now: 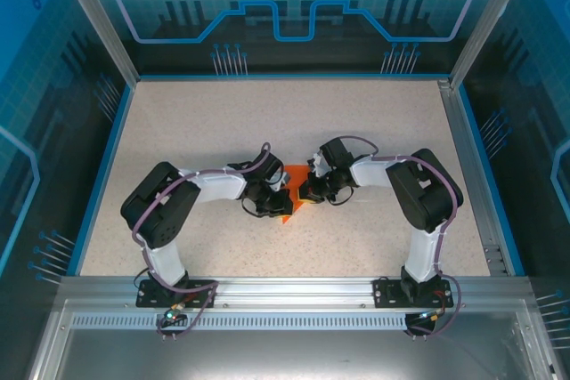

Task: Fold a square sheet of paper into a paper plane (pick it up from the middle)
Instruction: Third fold the triangle at the center of the table.

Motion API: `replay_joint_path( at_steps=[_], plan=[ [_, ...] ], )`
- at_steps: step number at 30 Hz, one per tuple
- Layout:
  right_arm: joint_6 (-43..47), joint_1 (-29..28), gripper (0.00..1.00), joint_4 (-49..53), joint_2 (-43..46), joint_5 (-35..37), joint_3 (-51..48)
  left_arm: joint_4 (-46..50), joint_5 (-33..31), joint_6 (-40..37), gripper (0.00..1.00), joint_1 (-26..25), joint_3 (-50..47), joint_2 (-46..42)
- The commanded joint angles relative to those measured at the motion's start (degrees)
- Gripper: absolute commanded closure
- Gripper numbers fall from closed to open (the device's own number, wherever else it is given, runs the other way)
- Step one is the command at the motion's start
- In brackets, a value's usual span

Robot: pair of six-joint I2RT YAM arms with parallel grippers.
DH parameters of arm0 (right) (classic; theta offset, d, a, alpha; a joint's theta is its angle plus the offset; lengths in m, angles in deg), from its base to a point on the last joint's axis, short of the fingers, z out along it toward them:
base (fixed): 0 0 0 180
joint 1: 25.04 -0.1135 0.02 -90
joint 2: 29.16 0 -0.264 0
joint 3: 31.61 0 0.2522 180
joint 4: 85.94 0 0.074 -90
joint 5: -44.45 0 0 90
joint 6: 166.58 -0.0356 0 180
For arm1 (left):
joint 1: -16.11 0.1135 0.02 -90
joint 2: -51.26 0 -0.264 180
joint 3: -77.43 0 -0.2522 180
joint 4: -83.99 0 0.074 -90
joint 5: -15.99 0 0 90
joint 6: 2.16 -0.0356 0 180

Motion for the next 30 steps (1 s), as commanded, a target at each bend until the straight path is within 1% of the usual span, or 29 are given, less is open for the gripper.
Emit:
replay_joint_path(
  at_steps=[1, 8, 12, 19, 24, 30],
  plan=[
    [0.3, -0.1, 1.0, 3.3, -0.8, 4.9, 0.2, 2.7, -3.6, 0.6, 0.91, -0.1, -3.3, 1.2],
    [1.5, -0.8, 1.0, 2.3, 4.7, 2.3, -0.5, 1.9, -3.8, 0.9, 0.92, -0.1, -3.6, 1.3],
    [0.5, -2.1, 1.0, 1.1, 4.8, 1.8, -2.1, 1.8, -3.7, 0.7, 0.93, 0.0, -3.3, 1.4],
    [-1.2, -5.3, 1.0, -1.2, 1.7, 1.3, -3.3, 1.3, -3.6, 1.2, 0.93, -0.1, -3.3, 1.7],
    [-1.0, -5.2, 1.0, 0.5, 0.7, 5.0, -3.7, 1.6, -3.7, 1.3, 0.93, -0.1, -3.1, 1.7],
    [-0.3, -4.7, 1.0, 2.0, -0.2, 6.9, -2.4, 1.9, -3.9, 1.0, 0.94, -0.1, -3.2, 1.6]
  ],
)
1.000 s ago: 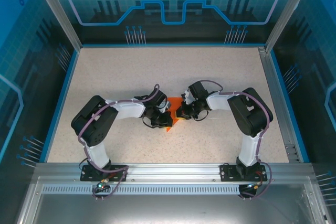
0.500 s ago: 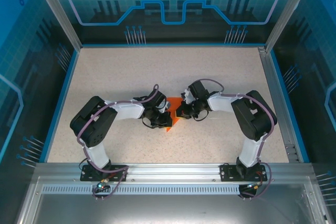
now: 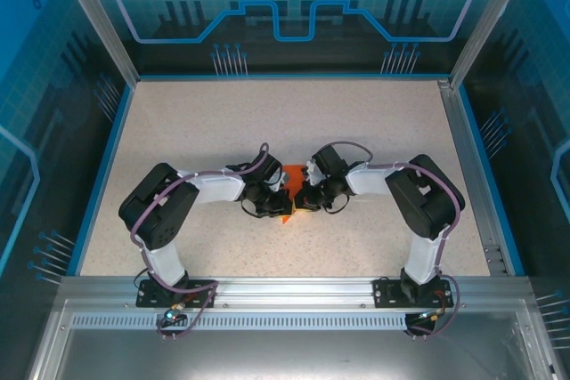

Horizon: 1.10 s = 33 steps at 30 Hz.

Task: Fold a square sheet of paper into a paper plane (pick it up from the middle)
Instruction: Third fold the triangle at the center of the table.

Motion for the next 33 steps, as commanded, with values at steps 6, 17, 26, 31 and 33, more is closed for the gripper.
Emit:
replay_joint_path(
  at_steps=[6, 17, 26, 31, 33],
  plan=[
    [-0.5, 3.5, 1.0, -1.1, -2.9, 2.7, -0.7, 4.1, -5.1, -0.2, 0.95, -0.1, -2.9, 1.9],
    [0.7, 10.7, 1.0, -3.4, -4.3, 1.3, 0.2, 3.7, -5.3, -0.3, 0.96, -0.1, -3.3, 2.4],
    [0.9, 15.9, 1.0, -4.9, -5.4, -1.2, 0.4, 3.6, -5.3, -0.3, 0.96, -0.1, -3.9, 2.3],
    [1.8, 16.8, 1.0, -2.4, -4.5, 0.1, 1.6, 3.7, -5.4, -0.3, 0.96, -0.2, -4.0, 2.0],
    [2.1, 16.9, 1.0, -1.5, -4.0, 0.8, 1.9, 3.8, -5.3, -0.4, 0.96, -0.1, -3.9, 2.0]
  ],
)
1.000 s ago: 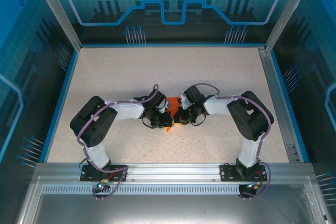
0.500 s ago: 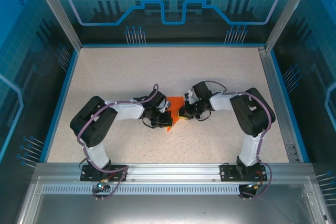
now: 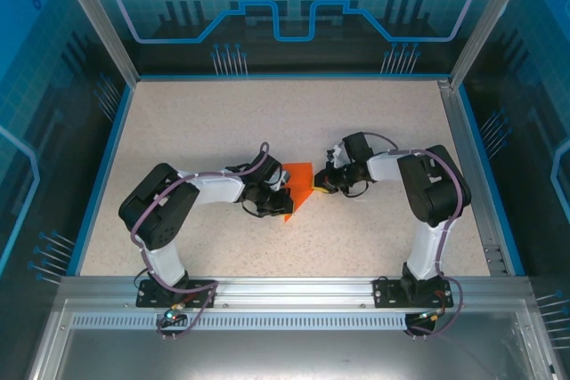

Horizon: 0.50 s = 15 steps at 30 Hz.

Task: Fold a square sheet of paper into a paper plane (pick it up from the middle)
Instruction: Third fold the triangle at the center of the table.

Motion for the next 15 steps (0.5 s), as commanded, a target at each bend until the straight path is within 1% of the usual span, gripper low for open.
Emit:
replay_joint_path(
  at_steps=[1, 9, 12, 15],
  plan=[
    [1.5, 2.1, 1.0, 2.6, -0.5, 7.0, 1.2, 7.4, -4.8, -0.4, 0.96, -0.1, -2.8, 2.0],
    [2.8, 1.2, 0.99, 5.6, 6.6, 6.1, 1.0, 7.6, -4.7, -0.7, 0.96, 0.0, -2.6, 1.9],
    [3.1, -0.8, 0.98, 6.2, 8.0, 4.7, 1.3, 7.5, -4.7, -0.6, 0.96, -0.1, -2.4, 2.1],
    [2.8, -4.0, 0.98, 6.1, 6.4, 4.1, 2.2, 7.4, -4.6, -0.4, 0.96, -0.1, -2.1, 2.1]
  ],
)
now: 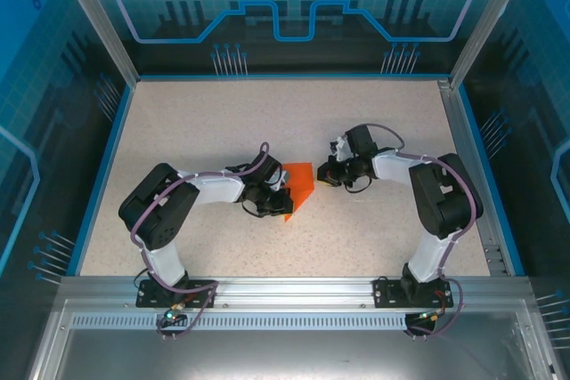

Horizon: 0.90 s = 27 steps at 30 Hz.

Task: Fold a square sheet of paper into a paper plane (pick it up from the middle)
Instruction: Third fold the triangle at the center of the table.

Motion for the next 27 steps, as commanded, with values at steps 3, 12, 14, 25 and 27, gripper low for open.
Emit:
replay_joint_path(
  at_steps=[3, 12, 14, 25, 27],
  plan=[
    [-0.2, -5.6, 0.98, 0.1, -3.1, -0.4, 1.4, 7.3, -4.0, -0.1, 0.96, 0.0, -1.7, 2.0],
    [-1.1, -6.7, 1.0, -2.1, -8.8, 1.7, 0.3, 6.6, -2.1, 1.5, 0.96, -0.1, -0.9, -0.1],
    [-0.9, -6.6, 1.0, -1.8, -9.5, 1.7, 0.2, 6.9, -1.6, 1.7, 0.95, -0.1, -0.3, -1.3],
    [-0.8, -6.7, 1.0, -1.9, -9.9, 1.9, -1.0, -1.3, 7.9, 6.9, 0.92, 0.9, 4.8, -1.6],
    [-1.0, -6.7, 1.0, -2.2, -9.7, 2.0, -1.2, -0.8, 7.3, 6.7, 0.92, 0.9, 5.7, 0.0]
  ],
)
